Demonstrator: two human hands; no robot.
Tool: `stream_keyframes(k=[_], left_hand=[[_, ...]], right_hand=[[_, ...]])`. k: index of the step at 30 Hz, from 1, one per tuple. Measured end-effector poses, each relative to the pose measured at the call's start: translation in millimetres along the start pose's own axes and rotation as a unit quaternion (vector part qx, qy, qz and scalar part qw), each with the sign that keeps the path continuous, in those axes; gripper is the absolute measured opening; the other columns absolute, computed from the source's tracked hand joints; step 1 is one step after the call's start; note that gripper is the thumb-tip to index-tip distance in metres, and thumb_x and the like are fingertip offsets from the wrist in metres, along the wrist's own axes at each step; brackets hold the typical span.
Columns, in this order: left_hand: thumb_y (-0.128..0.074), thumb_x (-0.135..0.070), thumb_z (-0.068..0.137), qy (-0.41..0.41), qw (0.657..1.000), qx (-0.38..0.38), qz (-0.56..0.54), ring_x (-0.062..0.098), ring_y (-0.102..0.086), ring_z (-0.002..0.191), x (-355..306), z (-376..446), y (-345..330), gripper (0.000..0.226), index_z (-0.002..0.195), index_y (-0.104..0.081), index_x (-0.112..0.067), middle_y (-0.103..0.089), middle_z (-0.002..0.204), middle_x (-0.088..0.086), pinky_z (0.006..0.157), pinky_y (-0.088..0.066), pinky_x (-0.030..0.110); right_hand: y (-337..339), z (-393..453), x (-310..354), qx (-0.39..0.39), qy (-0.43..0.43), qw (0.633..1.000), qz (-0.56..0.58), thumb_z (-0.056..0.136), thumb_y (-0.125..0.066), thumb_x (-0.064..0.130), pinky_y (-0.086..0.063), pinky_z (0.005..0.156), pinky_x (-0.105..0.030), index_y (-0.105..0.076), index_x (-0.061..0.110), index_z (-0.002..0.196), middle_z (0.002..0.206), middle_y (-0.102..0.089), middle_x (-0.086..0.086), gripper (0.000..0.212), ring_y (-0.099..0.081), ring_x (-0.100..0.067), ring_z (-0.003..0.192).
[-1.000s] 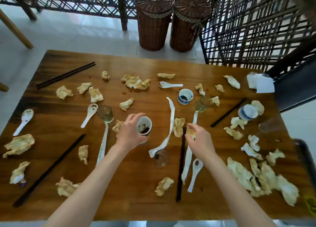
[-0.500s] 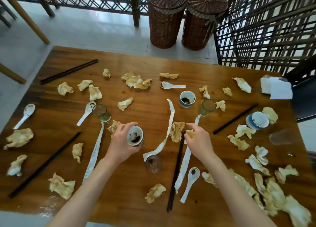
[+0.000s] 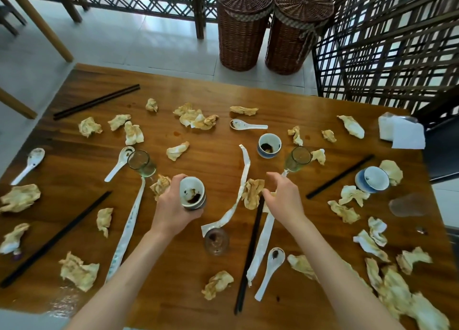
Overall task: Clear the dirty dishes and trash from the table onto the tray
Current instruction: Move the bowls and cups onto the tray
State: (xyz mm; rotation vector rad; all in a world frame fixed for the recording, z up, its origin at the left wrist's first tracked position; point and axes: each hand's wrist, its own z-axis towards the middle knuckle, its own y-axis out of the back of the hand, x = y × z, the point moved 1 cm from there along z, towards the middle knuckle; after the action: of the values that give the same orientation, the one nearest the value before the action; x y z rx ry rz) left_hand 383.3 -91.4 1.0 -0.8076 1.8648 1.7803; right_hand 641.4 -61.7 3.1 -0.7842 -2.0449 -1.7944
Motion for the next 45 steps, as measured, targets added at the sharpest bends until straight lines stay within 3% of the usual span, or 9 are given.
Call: stream_keyframes(k=[6, 8, 12, 15, 20, 25, 30, 39, 45], left_hand=[[-0.09, -0.028, 0.051, -0.016, 1.0, 0.009, -0.016, 0.015, -0.053, 0.091, -41.2, 32.6, 2.5, 0.087, 0.121, -0.039, -0.029, -0.057, 0.102, -0.005, 0.071, -0.047, 0.03], [-0.09, -0.028, 0.051, -0.026, 1.0, 0.005, -0.016, 0.015, -0.053, 0.091, -54.1, 42.9, -1.5, 0.086, 0.121, -0.039, -0.028, -0.056, 0.101, -0.006, 0.071, -0.043, 0.027], [-0.09, -0.03, 0.049, -0.033, 0.999, -0.013, -0.023, 0.011, -0.05, 0.088, -72.2, 54.2, -14.0, 0.087, 0.12, -0.038, -0.031, -0.051, 0.097, -0.011, 0.069, -0.042, 0.021], [-0.09, -0.03, 0.048, -0.032, 0.999, -0.009, -0.028, 0.007, -0.051, 0.085, -79.1, 55.9, -20.5, 0.087, 0.116, -0.036, -0.037, -0.05, 0.094, -0.017, 0.064, -0.039, 0.012], [-0.091, -0.028, 0.048, -0.027, 0.999, 0.003, -0.031, 0.006, -0.052, 0.089, -87.0, 54.0, -24.6, 0.09, 0.116, -0.033, -0.042, -0.05, 0.095, -0.021, 0.064, -0.038, 0.009], [-0.09, -0.03, 0.05, -0.04, 0.998, 0.02, -0.033, 0.001, -0.052, 0.082, -99.3, 50.8, -23.0, 0.088, 0.109, -0.028, -0.051, -0.047, 0.09, -0.028, 0.058, -0.036, 0.006], [-0.09, -0.03, 0.051, -0.081, 0.995, 0.043, -0.046, 0.01, -0.055, 0.09, -109.7, 42.4, -23.0, 0.086, 0.112, -0.031, -0.045, -0.052, 0.096, -0.018, 0.065, -0.042, 0.013], [-0.091, -0.028, 0.049, -0.132, 0.987, 0.08, -0.041, 0.005, -0.052, 0.088, -140.5, 14.4, -40.9, 0.09, 0.112, -0.029, -0.048, -0.046, 0.093, -0.032, 0.055, -0.036, 0.002], [-0.09, -0.031, 0.049, -0.124, 0.987, 0.081, -0.054, 0.011, -0.053, 0.091, -180.8, -9.9, -83.3, 0.086, 0.113, -0.034, -0.043, -0.052, 0.098, -0.017, 0.067, -0.043, 0.013]], right_hand=[[19.9, 73.5, 9.7, -0.074, 0.064, 0.994, -0.052, 0.078, -0.074, 0.021, -0.045, 0.093, -0.029, -0.042, 0.014, 0.136, 0.129, -0.053, -0.006, 0.067, -0.051, -0.021, 0.118], [22.2, 97.1, 10.4, -0.051, 0.082, 0.988, -0.119, 0.075, -0.075, 0.029, -0.041, 0.1, -0.037, -0.036, 0.015, 0.14, 0.133, -0.05, -0.006, 0.077, -0.047, -0.023, 0.122], [18.7, 130.3, 7.4, 0.042, 0.064, 0.966, -0.248, 0.073, -0.072, 0.049, -0.014, 0.112, -0.051, -0.02, 0.02, 0.145, 0.14, -0.042, -0.008, 0.094, -0.037, -0.027, 0.131], [11.3, 140.0, 8.1, 0.086, 0.054, 0.952, -0.288, 0.073, -0.07, 0.054, -0.006, 0.112, -0.054, -0.024, 0.021, 0.143, 0.134, -0.049, -0.009, 0.09, -0.044, -0.028, 0.126], [7.6, 141.1, 8.7, 0.077, 0.062, 0.965, -0.244, 0.072, -0.075, 0.041, -0.012, 0.114, -0.048, -0.035, 0.018, 0.134, 0.125, -0.054, -0.009, 0.077, -0.052, -0.026, 0.117], [19.9, 126.4, 5.4, -0.009, 0.061, 0.987, -0.149, 0.067, -0.08, 0.039, -0.028, 0.111, -0.045, -0.041, 0.015, 0.123, 0.118, -0.057, -0.006, 0.072, -0.054, -0.025, 0.112], [45.1, 97.6, -2.6, -0.08, 0.067, 0.991, -0.086, 0.064, -0.082, 0.035, -0.046, 0.092, -0.038, -0.045, 0.015, 0.118, 0.114, -0.057, -0.006, 0.068, -0.053, -0.025, 0.106], [80.5, 39.4, -45.3, -0.14, 0.02, 0.99, 0.0, 0.061, -0.082, 0.037, -0.045, 0.083, -0.029, -0.041, 0.018, 0.128, 0.118, -0.054, -0.003, 0.081, -0.05, -0.021, 0.109], [133.8, 20.4, -115.2, -0.163, -0.028, 0.986, 0.017, 0.061, -0.081, 0.042, -0.045, 0.075, -0.027, -0.04, 0.015, 0.125, 0.117, -0.054, -0.003, 0.081, -0.052, -0.02, 0.106]])
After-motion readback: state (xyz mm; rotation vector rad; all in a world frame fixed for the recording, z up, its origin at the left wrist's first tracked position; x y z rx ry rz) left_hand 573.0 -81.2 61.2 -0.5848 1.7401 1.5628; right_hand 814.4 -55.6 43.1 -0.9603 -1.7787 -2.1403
